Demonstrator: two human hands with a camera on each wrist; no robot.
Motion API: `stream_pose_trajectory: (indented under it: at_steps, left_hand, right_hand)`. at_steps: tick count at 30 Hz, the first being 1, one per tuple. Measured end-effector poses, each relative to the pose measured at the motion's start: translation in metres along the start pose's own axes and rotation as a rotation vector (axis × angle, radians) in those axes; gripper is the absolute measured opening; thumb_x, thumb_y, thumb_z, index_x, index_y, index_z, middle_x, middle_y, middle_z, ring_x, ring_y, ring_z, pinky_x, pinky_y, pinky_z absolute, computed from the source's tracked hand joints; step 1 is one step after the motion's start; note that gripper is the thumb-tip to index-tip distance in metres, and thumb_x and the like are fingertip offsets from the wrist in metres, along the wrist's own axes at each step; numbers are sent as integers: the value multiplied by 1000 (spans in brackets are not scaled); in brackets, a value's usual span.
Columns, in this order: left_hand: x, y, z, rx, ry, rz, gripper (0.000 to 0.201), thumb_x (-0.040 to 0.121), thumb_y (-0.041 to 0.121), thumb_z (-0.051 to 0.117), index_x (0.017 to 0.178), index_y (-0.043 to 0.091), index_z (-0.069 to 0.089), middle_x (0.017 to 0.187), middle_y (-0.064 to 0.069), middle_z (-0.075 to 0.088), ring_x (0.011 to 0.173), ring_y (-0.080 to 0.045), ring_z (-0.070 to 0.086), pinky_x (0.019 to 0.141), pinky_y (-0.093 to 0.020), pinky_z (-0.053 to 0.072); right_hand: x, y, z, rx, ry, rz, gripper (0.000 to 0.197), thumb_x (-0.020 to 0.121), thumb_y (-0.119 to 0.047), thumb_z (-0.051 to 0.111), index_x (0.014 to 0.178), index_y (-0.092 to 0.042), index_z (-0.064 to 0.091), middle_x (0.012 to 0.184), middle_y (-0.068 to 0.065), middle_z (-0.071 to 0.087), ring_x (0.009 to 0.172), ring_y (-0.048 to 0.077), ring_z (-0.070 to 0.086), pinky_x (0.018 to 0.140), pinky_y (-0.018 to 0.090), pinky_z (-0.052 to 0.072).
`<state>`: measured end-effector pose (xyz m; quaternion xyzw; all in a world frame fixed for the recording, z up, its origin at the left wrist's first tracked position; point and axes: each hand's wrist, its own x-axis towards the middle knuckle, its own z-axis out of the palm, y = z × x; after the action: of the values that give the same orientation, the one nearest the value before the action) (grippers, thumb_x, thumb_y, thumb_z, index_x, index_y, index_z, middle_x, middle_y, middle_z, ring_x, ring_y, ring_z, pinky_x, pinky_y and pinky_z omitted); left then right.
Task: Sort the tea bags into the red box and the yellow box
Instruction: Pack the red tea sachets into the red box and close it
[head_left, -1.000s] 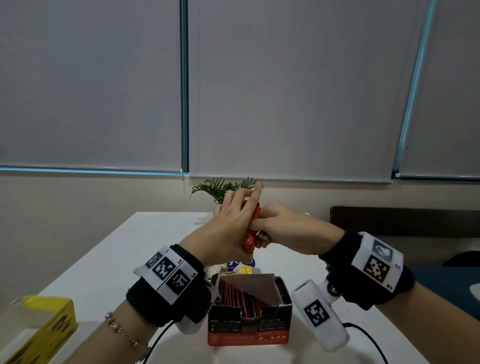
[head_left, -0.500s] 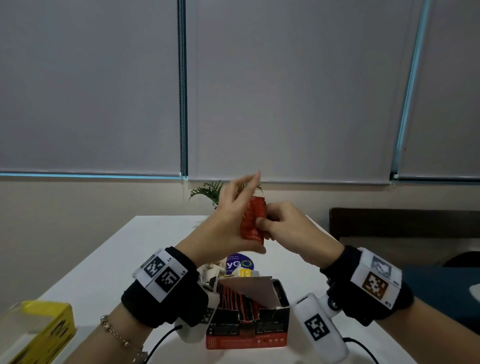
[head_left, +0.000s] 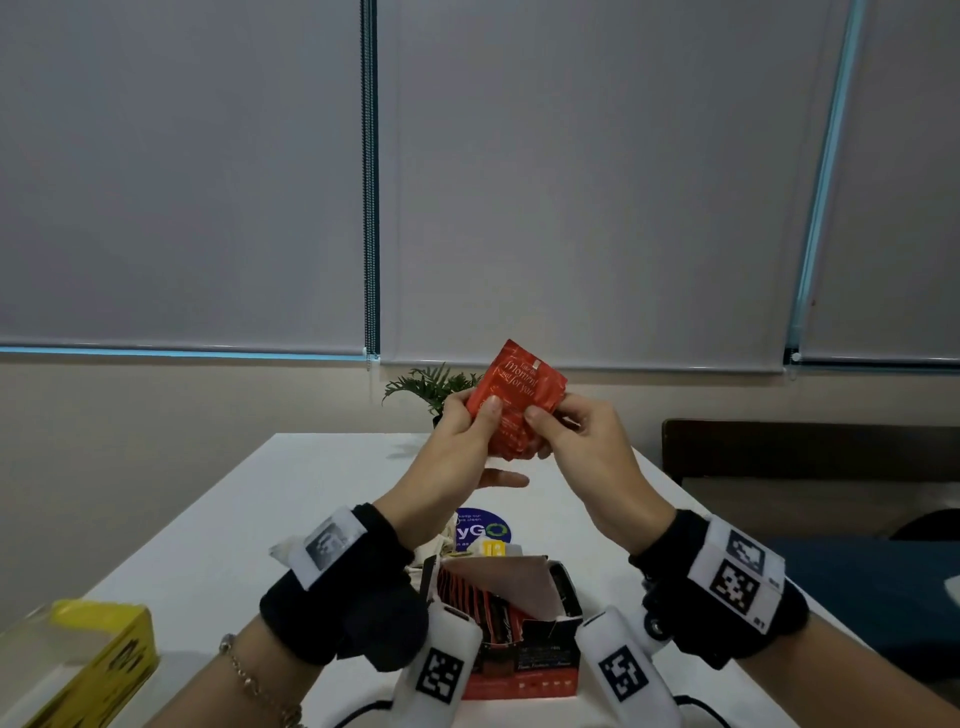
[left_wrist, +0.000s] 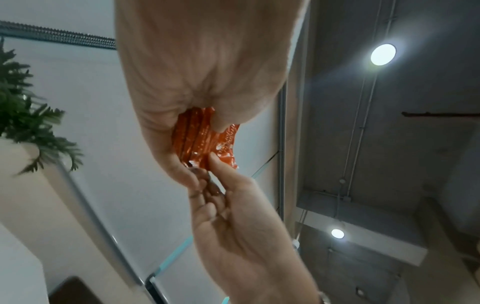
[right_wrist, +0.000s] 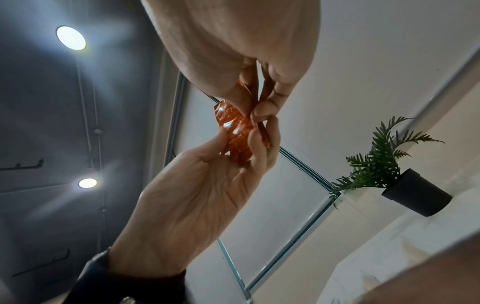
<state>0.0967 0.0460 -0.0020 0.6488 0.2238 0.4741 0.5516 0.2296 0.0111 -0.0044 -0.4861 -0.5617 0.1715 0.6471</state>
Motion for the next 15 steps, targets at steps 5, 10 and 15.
stream_pose_trajectory:
  at_steps: [5, 10, 15]
  left_hand:
    - [1, 3, -11, 307, -22, 40, 29, 105, 26, 31, 131, 13, 34, 98, -6, 59, 78, -11, 60, 58, -25, 54]
    - [2, 5, -15, 607, -98, 62, 26, 105, 27, 30, 126, 13, 35, 86, -5, 58, 66, -11, 53, 55, -21, 48]
    - [1, 4, -14, 743, -175, 106, 22, 104, 24, 33, 124, 14, 35, 85, -6, 57, 67, -16, 53, 55, -29, 48]
  right_hand:
    - [2, 3, -7, 31, -137, 93, 7, 93, -6, 62, 92, -6, 69, 64, 0, 65, 59, 10, 60, 60, 21, 49]
    - [0, -3, -15, -166, -309, 103, 29, 87, -3, 67, 112, -14, 58, 80, 2, 70, 64, 13, 66, 61, 24, 54]
    - [4, -14, -20, -214, -432, 139, 28, 92, -15, 65, 118, -10, 54, 91, 13, 72, 69, 24, 69, 61, 32, 55]
